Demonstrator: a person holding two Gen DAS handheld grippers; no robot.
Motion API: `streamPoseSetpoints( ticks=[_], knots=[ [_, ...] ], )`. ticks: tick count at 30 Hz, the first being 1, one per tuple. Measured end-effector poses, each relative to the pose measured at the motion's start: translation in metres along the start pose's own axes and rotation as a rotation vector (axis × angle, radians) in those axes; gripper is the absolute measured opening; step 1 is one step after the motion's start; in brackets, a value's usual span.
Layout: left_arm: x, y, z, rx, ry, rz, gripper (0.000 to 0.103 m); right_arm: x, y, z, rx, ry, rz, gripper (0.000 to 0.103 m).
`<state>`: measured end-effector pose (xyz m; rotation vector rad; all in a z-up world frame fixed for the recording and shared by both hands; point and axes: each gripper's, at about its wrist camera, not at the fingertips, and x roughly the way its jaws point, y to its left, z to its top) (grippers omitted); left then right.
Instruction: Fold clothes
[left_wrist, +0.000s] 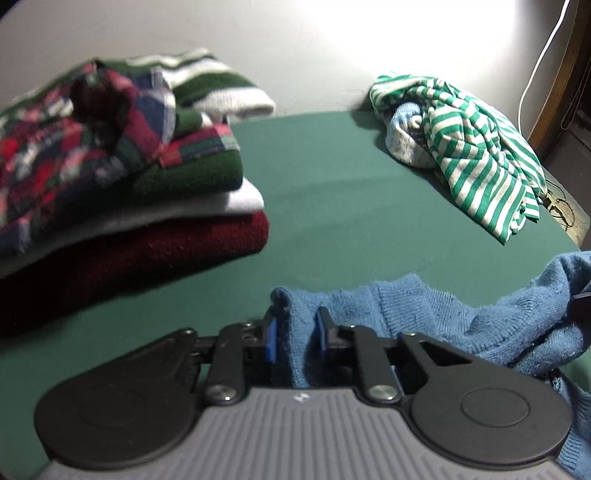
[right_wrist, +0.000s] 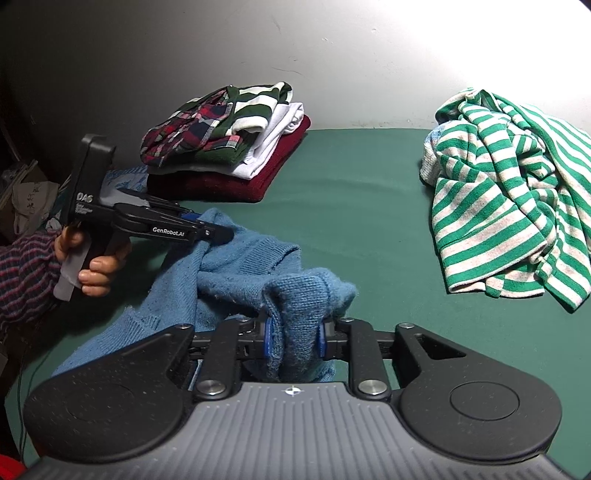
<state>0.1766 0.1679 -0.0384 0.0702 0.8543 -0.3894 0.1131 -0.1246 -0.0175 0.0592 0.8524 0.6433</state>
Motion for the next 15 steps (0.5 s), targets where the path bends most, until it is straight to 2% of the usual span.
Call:
streamPoseSetpoints(
  ticks=[6,15],
  knots=[
    [-0.025,-0.007,-0.002,-0.006,-0.074,0.061,0.012,0.011,-0.009,0.011,0.050,0.039,0.023,0.039],
    [-0.068,-0.004,-0.011,-0.089,-0.173,0.107,0.012,0.031,-0.027,0.034,0.155,0.040,0.022,0.044]
  ],
)
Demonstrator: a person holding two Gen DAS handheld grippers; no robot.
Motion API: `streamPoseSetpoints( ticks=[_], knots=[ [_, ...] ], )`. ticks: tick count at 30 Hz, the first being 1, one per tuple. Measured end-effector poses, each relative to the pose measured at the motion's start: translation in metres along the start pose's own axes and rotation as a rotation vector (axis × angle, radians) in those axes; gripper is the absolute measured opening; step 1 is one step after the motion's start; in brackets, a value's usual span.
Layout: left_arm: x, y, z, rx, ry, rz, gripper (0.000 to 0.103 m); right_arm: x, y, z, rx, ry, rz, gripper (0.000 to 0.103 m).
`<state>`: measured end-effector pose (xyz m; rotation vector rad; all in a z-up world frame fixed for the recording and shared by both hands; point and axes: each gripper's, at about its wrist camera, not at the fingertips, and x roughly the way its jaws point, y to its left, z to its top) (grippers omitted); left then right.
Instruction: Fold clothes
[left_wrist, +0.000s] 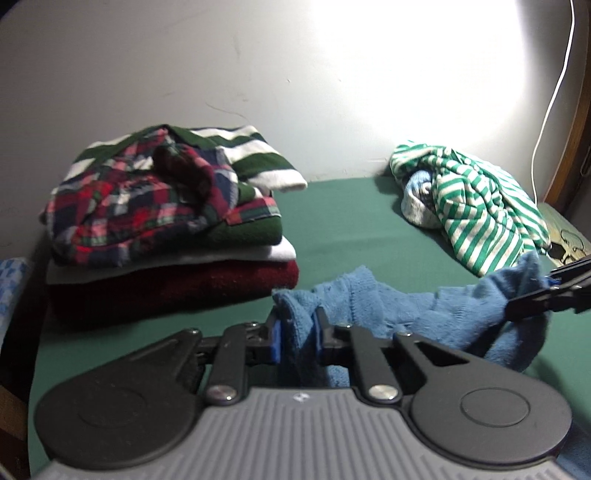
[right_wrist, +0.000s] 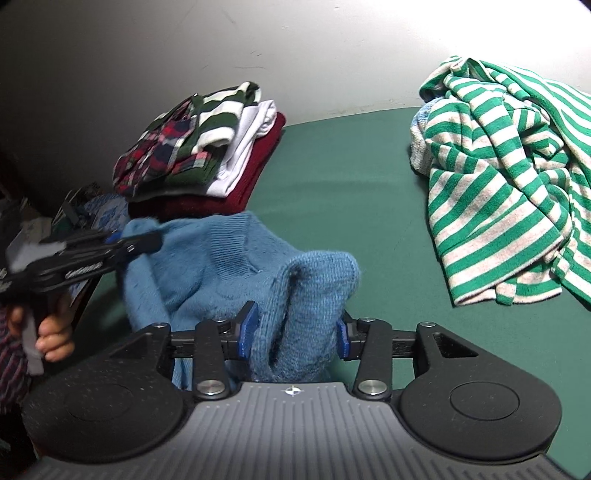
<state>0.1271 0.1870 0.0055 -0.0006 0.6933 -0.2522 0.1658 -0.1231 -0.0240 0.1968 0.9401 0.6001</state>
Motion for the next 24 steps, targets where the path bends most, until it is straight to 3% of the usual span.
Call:
streamPoseSetpoints(
  ticks=[6,7,8,14,24],
  knots=[
    [-0.011,-0.001,-0.003,-0.043,-0.026,0.026,0.012,0.021,-0.001,0.015,-0.021,0.020,-0.007,0.042],
    [-0.011,-0.001,-0.003,-0.050,-0.026,0.034,0.012,0.023,0.000,0.015,-0.035,0.017,-0.021,0.028],
    [-0.011,-0.001,-0.004,-0.056,-0.026,0.044,0.012,0.024,0.001,0.016,-0.049,0.011,-0.038,0.021],
    [-0.031,-0.003,-0.006,-0.076,-0.060,0.072,0.011,0.000,0.014,0.008,-0.126,-0.052,-0.013,0.018],
    [-0.103,-0.018,-0.019,-0.080,-0.138,0.069,0.011,-0.064,0.041,-0.024,-0.203,-0.154,0.063,0.018]
  ],
)
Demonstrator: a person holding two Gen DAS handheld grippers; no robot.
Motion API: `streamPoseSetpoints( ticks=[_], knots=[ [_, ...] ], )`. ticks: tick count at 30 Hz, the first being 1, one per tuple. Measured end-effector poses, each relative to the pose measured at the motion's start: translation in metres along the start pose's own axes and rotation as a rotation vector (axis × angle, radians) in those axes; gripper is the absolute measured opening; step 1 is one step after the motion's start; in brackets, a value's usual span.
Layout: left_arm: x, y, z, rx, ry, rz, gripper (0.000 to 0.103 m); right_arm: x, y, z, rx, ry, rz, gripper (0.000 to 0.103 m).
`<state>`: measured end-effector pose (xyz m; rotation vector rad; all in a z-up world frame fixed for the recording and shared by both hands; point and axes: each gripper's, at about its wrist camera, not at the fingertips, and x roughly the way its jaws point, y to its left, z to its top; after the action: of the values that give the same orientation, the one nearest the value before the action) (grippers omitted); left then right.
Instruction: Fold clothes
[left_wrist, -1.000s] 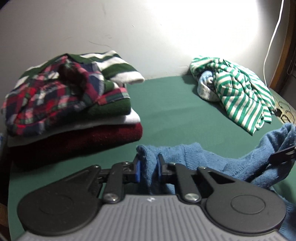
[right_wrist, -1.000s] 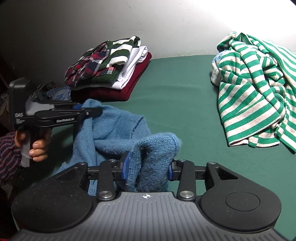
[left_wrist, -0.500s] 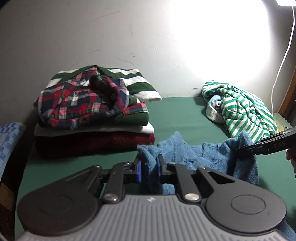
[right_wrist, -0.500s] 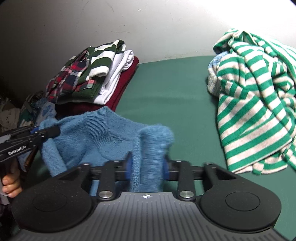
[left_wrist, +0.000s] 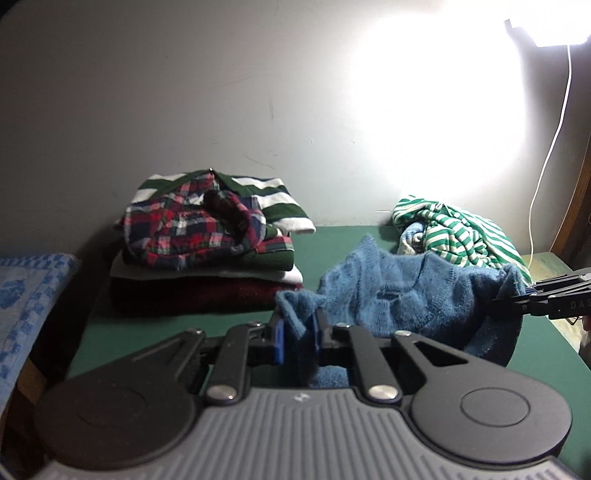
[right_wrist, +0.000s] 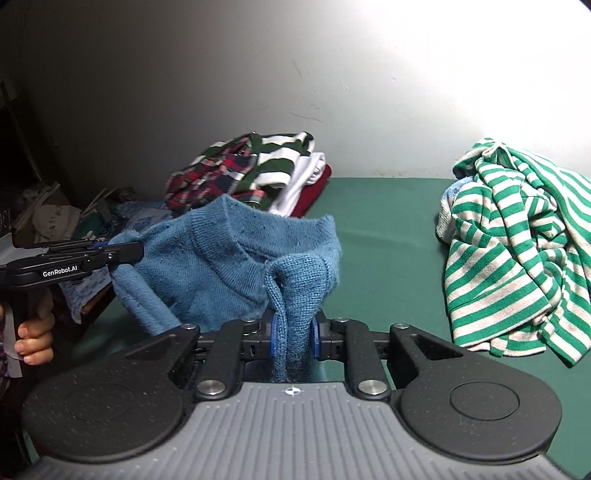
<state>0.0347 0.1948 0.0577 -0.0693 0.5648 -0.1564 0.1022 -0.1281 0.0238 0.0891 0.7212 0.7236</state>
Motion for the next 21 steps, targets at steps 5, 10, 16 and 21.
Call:
streamPoseSetpoints(
  ticks=[5,10,16,21],
  knots=[
    [-0.038,0.002,-0.015,-0.043,-0.017,-0.005,0.011,-0.026,0.021,-0.016,-0.042,-0.021,0.006,0.018],
    [-0.071,-0.003,-0.036,-0.068,-0.024,-0.006,0.010,-0.043,0.040,-0.032,-0.100,-0.016,-0.003,0.018],
    [-0.107,-0.010,-0.062,-0.092,-0.015,-0.024,0.010,-0.063,0.057,-0.063,-0.158,0.015,-0.027,0.018],
    [-0.129,-0.017,-0.086,-0.066,0.007,-0.029,0.009,-0.077,0.075,-0.095,-0.276,0.022,-0.071,0.018]
  ],
)
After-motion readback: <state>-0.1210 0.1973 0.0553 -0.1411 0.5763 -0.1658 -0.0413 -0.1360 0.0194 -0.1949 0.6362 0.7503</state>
